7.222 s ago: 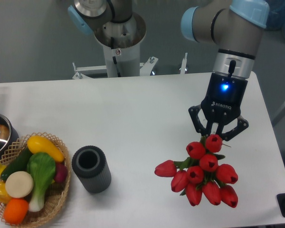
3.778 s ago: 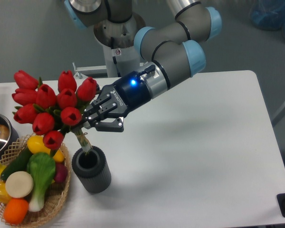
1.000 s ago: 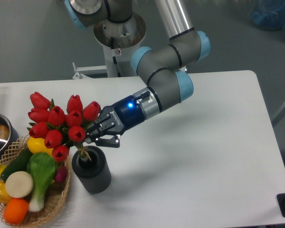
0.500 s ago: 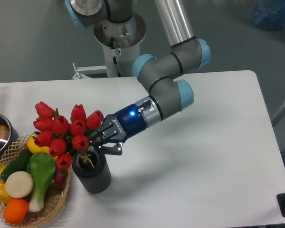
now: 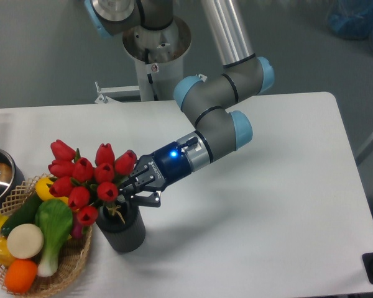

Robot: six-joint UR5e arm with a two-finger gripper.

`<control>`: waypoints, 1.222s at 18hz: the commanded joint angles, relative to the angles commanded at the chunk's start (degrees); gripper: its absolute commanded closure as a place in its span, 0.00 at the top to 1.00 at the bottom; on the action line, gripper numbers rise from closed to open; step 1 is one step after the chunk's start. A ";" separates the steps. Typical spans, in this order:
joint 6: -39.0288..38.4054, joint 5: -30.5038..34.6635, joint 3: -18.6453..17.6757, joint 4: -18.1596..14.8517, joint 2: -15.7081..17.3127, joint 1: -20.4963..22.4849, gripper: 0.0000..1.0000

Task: Insert the flowers into the vase
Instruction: 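Push the tulip stems further down into the vase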

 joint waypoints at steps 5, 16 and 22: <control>1.49 0.00 -0.70 0.00 -0.44 -1.23 0.20; 3.52 0.00 -1.41 0.00 -0.88 -1.32 0.21; 3.52 0.00 -0.97 0.09 -1.49 -1.32 0.23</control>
